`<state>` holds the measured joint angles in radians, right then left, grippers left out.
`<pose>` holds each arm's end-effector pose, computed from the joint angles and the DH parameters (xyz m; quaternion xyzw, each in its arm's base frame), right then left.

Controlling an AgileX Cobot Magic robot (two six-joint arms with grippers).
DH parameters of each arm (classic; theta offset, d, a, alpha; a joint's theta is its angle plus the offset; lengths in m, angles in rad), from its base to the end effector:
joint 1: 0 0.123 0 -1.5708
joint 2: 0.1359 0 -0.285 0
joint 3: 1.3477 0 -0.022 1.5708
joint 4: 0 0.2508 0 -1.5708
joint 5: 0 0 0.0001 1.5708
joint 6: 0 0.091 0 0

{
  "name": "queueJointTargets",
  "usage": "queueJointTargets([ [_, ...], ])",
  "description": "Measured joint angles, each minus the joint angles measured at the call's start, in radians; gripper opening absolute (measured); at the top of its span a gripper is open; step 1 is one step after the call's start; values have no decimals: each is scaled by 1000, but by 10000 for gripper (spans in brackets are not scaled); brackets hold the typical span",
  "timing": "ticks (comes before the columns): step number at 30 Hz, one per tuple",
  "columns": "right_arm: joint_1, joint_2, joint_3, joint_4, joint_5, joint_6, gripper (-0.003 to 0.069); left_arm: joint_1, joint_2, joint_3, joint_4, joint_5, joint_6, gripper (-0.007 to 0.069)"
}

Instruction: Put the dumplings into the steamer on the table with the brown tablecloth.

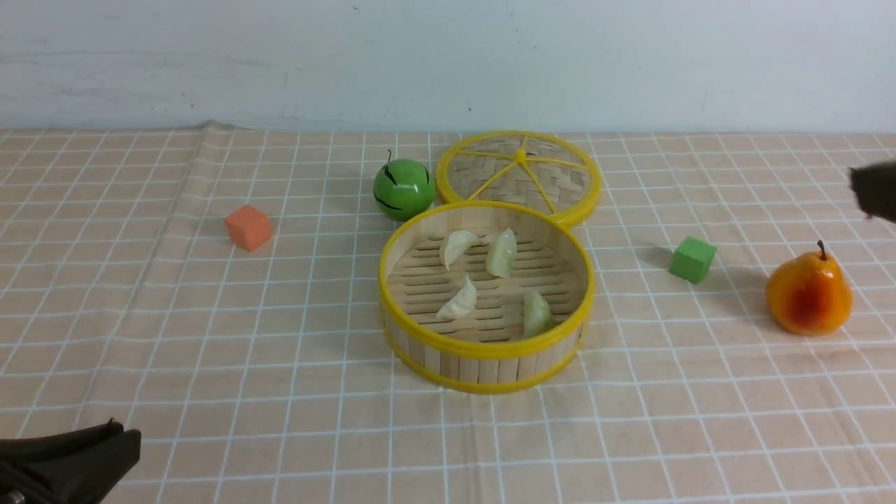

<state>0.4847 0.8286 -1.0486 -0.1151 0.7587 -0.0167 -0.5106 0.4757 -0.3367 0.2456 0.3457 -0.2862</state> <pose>0.1376 0.0643 0.4146 -0.2238 0.8160 0.0687 0.5285 0.0928 -0.0434 0.2612 0.1651 0.8132 -0.1225 0.5445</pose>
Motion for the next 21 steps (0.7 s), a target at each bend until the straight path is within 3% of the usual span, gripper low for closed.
queueJointTargets([
  [2,0,-209,238,0,-270,-1,272,0,0,0,0,0,0,74],
  [3,0,-225,257,-2,-294,-1,267,0,0,0,0,0,0,74],
  [5,0,-441,528,-6,-604,-1,206,0,0,0,0,1,0,74],
  [9,0,-705,829,42,-917,-1,95,0,0,0,2,3,0,74],
  [15,0,-839,1002,216,-902,-2,-15,0,0,0,3,4,0,74],
  [21,0,-839,1023,236,-879,-2,-20,0,0,0,3,5,0,76],
])
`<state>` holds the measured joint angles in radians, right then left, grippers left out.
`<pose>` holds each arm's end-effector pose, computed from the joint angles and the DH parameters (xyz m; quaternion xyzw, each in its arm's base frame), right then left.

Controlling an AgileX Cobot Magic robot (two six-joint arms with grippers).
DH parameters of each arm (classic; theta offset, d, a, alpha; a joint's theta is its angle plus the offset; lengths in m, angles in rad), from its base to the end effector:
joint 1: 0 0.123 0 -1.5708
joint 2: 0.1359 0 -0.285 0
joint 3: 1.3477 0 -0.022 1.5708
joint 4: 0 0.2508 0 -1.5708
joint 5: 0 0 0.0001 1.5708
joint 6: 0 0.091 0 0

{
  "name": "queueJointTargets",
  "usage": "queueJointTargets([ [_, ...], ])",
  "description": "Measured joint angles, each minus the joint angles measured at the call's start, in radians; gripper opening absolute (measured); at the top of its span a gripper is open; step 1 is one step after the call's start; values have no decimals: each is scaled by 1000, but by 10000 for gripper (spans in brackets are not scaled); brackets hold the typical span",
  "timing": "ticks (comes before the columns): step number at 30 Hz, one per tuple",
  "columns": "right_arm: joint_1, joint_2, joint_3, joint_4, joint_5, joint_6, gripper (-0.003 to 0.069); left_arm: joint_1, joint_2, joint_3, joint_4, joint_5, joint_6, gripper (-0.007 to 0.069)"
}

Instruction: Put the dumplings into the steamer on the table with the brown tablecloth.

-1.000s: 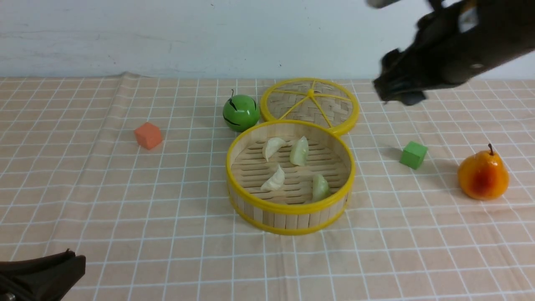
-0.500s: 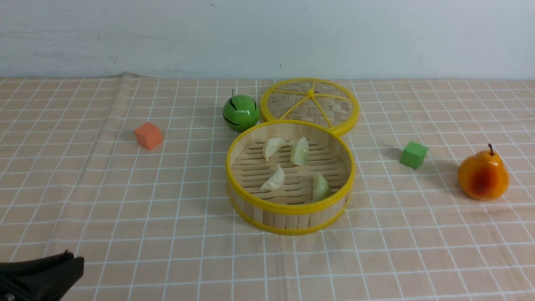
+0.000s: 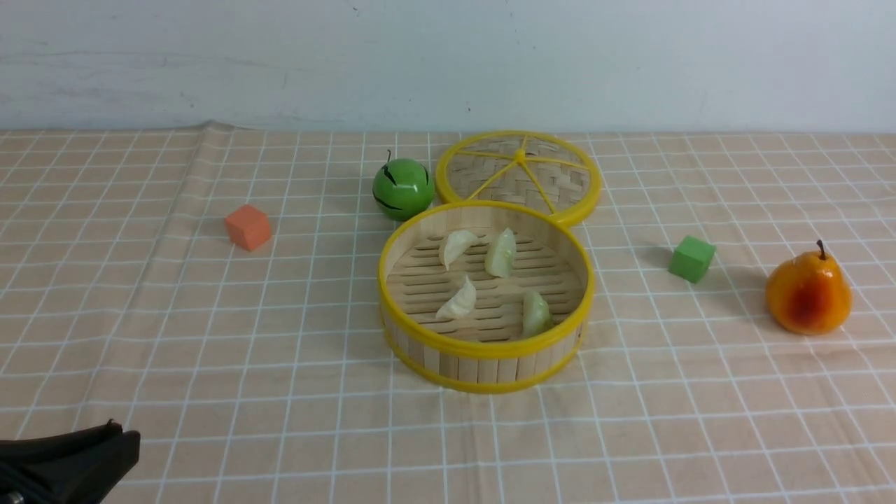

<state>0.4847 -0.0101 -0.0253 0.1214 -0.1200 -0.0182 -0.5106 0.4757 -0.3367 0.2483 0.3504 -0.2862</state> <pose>0.0465 0.0230 0.2329 -0.1116 0.6065 0.2235 0.7548 0.0928 -0.0431 0.2609 0.1658 0.8142 -0.1205 0.5431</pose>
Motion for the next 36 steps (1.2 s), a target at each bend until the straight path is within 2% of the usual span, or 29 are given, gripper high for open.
queueJointTargets([
  [5,0,0,0,4,35,0,-19,0,1,0,0,0,0,81],
  [9,0,0,5,-14,167,-1,-16,0,2,0,0,0,0,87],
  [12,-5,0,39,-28,199,-1,-15,0,2,0,0,0,0,90],
  [14,-34,0,50,-34,239,-1,-14,0,2,0,0,0,0,92],
  [18,-183,0,50,-56,315,-1,-12,0,2,0,0,0,0,97],
  [19,-191,0,50,-56,322,-1,-11,0,2,0,0,0,0,98],
  [21,-308,0,50,-60,382,-1,-10,0,2,0,0,0,0,101],
  [25,-413,0,50,-61,453,-1,-10,0,2,0,0,0,0,102],
  [29,-464,0,44,-61,491,-1,-10,0,2,0,0,0,0,102],
  [36,-471,0,42,-61,502,-1,-7,0,2,0,0,0,0,110],
])
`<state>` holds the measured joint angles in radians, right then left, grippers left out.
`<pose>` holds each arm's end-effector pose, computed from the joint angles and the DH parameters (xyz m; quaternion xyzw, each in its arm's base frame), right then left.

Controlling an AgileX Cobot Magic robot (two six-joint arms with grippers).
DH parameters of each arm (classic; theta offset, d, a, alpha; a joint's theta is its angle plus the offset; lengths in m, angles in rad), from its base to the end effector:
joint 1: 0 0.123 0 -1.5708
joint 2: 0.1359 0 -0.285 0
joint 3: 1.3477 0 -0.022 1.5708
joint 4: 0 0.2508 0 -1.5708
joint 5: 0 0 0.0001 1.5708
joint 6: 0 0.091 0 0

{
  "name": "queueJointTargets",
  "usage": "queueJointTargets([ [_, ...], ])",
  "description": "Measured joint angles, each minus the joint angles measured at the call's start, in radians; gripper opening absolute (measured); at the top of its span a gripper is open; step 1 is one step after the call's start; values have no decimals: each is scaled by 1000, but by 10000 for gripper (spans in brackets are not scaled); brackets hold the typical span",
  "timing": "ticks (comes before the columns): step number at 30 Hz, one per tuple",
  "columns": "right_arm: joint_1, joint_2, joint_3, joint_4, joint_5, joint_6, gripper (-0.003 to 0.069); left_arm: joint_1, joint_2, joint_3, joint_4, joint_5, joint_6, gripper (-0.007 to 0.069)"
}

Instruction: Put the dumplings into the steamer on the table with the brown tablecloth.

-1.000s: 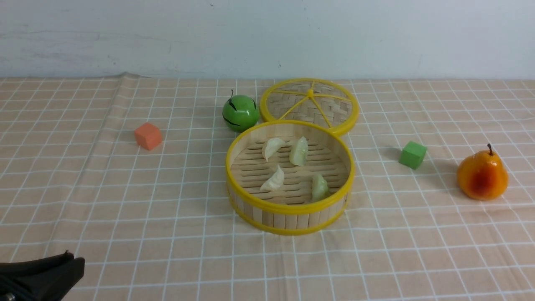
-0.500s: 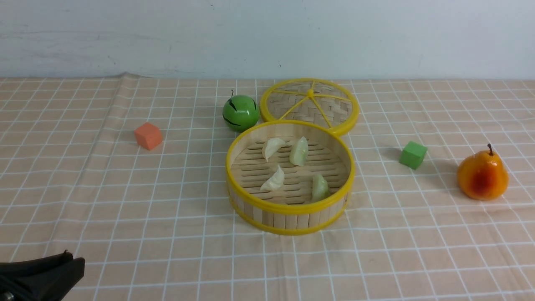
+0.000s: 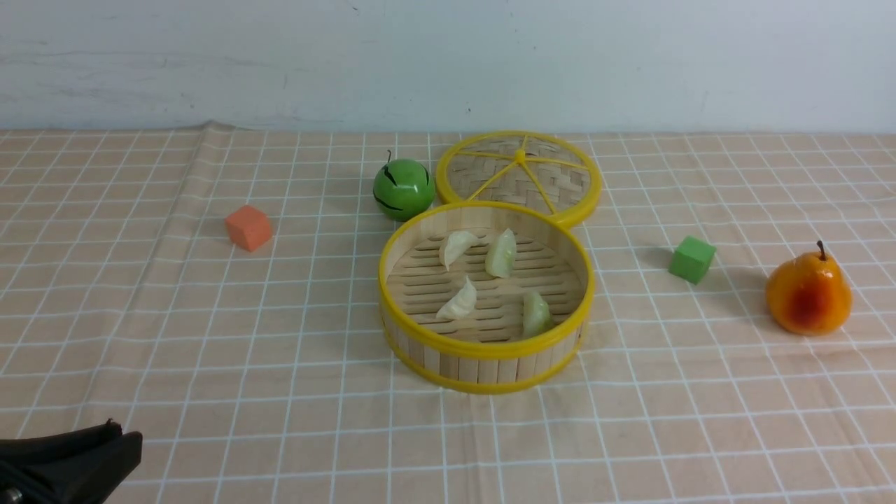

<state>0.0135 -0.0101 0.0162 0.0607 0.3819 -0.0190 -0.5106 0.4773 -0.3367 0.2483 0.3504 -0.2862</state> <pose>0.0523 0.0028 0.1740 0.0029 0.8049 0.0242 0.5930 0.0930 -0.0432 0.2607 0.1659 0.8147 -0.1203 0.5425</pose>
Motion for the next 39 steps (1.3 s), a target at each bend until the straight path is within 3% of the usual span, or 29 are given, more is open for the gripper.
queueJointTargets([
  [23,0,0,-1,0,4,0,5,0,-4,9,0,-6,0,127],
  [29,0,0,-1,0,5,0,11,1,-116,145,-1,-24,0,129],
  [34,0,0,-1,0,5,0,15,53,-252,291,-126,-75,0,129],
  [36,0,0,-1,0,5,0,20,135,-345,357,-259,-152,2,129],
  [39,0,0,-1,0,5,0,22,223,-433,363,-311,-189,46,129],
])
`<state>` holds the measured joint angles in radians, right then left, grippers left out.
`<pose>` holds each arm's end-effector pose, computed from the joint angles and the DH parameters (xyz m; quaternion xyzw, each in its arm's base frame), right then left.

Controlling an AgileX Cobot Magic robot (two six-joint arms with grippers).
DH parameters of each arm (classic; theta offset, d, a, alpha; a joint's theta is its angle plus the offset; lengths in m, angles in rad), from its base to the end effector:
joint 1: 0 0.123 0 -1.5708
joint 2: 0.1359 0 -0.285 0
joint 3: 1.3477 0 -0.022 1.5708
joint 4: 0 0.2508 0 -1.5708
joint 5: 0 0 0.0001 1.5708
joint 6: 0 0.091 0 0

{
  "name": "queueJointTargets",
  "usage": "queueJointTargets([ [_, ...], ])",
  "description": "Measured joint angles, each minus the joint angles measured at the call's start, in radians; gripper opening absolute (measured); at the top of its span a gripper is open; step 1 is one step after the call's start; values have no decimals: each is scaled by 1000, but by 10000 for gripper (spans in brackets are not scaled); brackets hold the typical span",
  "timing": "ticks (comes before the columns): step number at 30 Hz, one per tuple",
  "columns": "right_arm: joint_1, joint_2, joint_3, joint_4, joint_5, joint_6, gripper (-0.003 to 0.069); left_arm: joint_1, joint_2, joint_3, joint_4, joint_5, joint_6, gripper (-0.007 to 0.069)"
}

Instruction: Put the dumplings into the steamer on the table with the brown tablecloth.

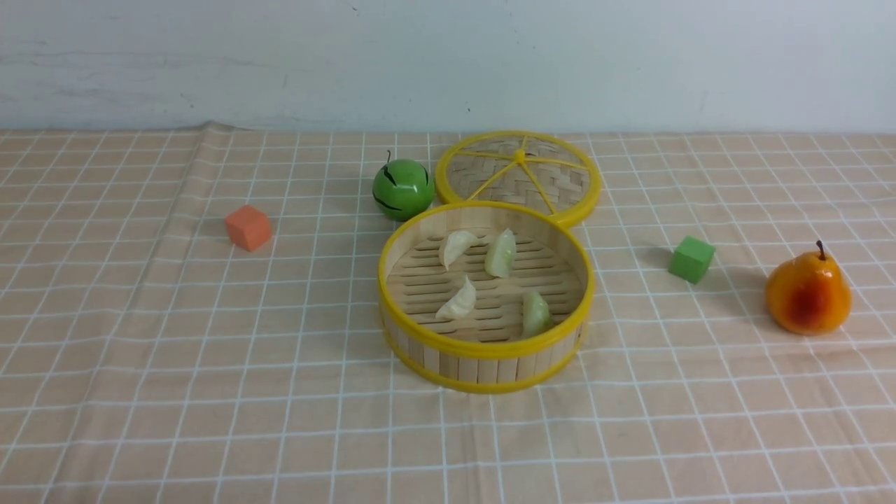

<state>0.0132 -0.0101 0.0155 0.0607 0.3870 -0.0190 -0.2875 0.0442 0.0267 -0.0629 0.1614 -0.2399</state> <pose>0.0521 0.0028 0.1738 0.0029 0.8062 0.0241 0.5912 0.0573 -0.0179 0.1869 -0.0022 0.7564 -0.1937 0.6248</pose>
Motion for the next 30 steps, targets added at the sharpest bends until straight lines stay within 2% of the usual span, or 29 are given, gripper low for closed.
queueJointTargets([
  [4,0,0,0,0,0,0,27,128,-54,2,-13,22,121,129],
  [7,0,0,0,0,0,0,33,184,-54,2,-22,73,152,118],
  [10,0,0,0,0,0,0,36,198,-54,2,-41,134,155,85],
  [12,0,0,0,0,0,0,40,202,-54,4,-63,212,160,17],
  [14,0,0,0,0,0,0,43,202,-54,5,-66,233,170,-14],
  [19,0,0,0,0,0,0,48,203,-54,5,-73,236,227,-14],
  [30,0,0,0,0,0,0,64,263,-54,5,-76,237,240,-14],
])
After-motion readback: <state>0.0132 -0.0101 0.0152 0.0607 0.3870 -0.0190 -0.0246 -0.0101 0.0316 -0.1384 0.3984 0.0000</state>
